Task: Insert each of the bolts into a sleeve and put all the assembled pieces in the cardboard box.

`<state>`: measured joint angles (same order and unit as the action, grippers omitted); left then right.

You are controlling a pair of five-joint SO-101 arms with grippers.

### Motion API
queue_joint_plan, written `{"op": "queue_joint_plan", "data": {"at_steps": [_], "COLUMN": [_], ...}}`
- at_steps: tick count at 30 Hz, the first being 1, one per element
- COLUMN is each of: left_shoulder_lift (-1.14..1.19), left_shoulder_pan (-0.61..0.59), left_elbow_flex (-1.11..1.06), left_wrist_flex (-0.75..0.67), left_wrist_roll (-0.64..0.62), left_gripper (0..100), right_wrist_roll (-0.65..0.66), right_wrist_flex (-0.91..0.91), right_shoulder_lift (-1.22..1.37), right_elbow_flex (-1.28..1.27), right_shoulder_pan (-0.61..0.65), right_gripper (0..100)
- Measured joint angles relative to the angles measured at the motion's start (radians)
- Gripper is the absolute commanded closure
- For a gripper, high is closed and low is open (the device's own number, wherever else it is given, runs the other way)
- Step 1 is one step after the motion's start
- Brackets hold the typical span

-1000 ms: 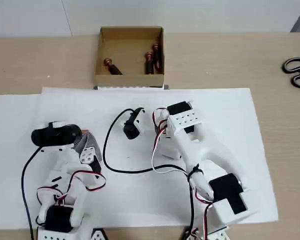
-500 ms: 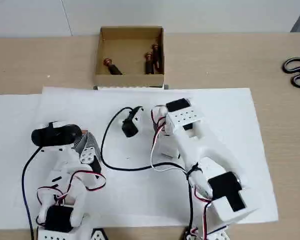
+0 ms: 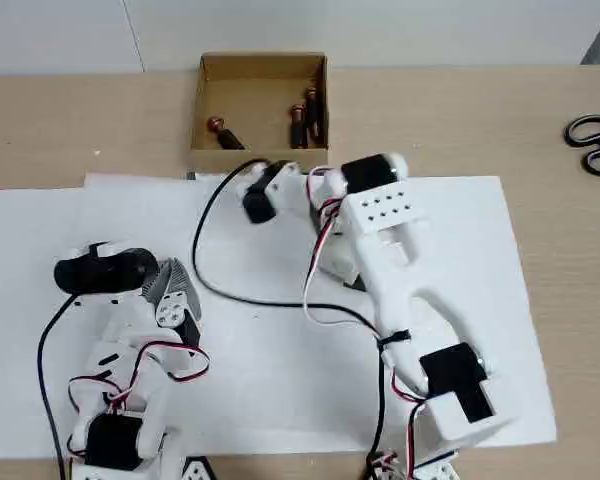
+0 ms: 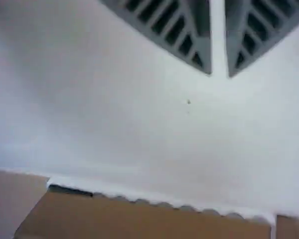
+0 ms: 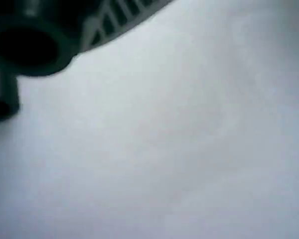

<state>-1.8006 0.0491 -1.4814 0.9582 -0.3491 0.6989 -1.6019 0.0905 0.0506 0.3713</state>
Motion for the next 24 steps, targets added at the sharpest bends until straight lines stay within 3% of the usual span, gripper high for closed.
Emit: {"op": "queue_joint_plan", "data": {"at_steps": [12, 17, 24], "left_shoulder_lift": [0.035, 0.276, 0.81], "left_shoulder_pan": [0.0, 0.0, -0.026], "left_elbow_flex": [0.124, 0.284, 0.684], "left_wrist_flex": [0.097, 0.117, 0.117], "left_wrist_roll": [0.021, 0.029, -0.04], "left_gripper": [99, 99, 99], "right_wrist_roll": [-0.189, -0.195, -0.195], "right_wrist_flex": [-0.092, -0.092, -0.072], "right_shoulder_lift": [-0.017, -0.146, -0.39], "right_elbow_flex": [0.046, -0.046, -0.316], "right_shoulder_pan": [-0.316, -0.373, -0.379], "right_gripper": [98.8, 98.8, 98.8]}}
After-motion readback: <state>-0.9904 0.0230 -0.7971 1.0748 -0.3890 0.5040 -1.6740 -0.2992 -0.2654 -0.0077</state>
